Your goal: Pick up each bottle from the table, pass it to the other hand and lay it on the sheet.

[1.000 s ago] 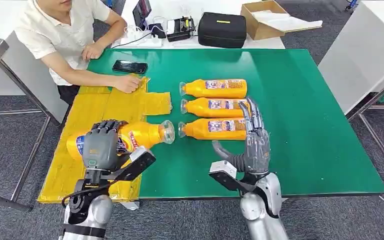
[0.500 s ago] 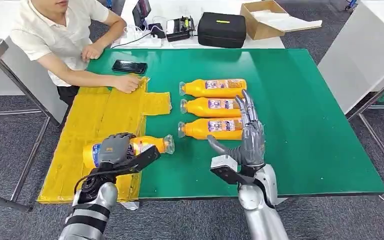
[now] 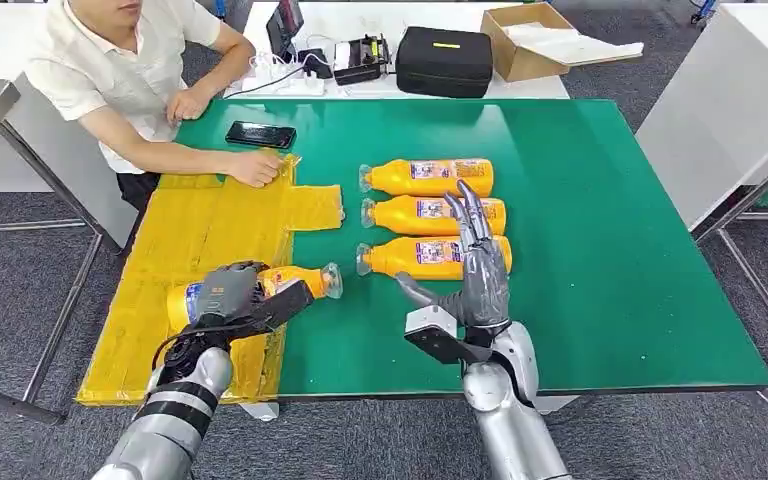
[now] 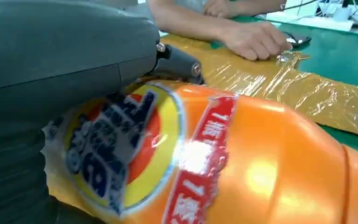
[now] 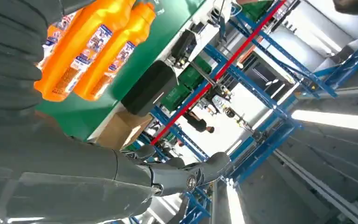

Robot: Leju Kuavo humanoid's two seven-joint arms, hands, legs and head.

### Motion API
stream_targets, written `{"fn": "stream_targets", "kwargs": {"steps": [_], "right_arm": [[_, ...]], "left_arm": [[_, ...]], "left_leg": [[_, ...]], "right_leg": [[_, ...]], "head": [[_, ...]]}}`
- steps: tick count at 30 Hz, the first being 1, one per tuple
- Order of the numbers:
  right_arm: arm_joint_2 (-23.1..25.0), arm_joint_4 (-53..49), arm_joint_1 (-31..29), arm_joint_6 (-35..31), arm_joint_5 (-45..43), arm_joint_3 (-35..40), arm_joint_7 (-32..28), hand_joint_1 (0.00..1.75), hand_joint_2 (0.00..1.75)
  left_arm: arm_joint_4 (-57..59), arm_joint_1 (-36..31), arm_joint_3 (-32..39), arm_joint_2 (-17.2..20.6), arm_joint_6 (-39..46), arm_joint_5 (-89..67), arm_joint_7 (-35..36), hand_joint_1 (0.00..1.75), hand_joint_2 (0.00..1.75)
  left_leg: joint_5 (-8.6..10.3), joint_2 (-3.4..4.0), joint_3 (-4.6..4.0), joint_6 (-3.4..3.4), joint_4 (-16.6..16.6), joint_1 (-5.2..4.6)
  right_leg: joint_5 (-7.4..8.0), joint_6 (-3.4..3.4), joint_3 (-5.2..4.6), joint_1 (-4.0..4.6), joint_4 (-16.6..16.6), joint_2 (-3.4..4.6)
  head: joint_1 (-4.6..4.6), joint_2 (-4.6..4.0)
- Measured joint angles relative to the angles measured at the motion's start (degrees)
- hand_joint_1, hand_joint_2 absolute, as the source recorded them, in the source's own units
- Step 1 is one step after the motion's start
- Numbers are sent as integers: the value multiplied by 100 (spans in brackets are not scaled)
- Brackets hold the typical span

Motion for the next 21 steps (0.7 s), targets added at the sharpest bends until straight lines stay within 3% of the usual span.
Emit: {"fn": "stream_targets", "kwargs": {"steps": [14, 21], "right_arm": [[0, 522, -215, 179, -321, 2, -214, 0, 175], [-2, 736, -306, 181, -378, 2, -256, 0, 175]], "left_arm": [[972, -473, -7, 162, -599, 52, -151, 0, 175], [1283, -600, -15, 227, -439, 168, -308, 0, 175]], "left_leg": [[0, -14, 26, -1, -2, 0], [0, -13, 49, -1, -3, 0]], "right_leg": [[-2, -1, 32, 0, 2, -11], [-1, -1, 52, 0, 1, -11]], "head": [[0, 0], [2, 0]]}}
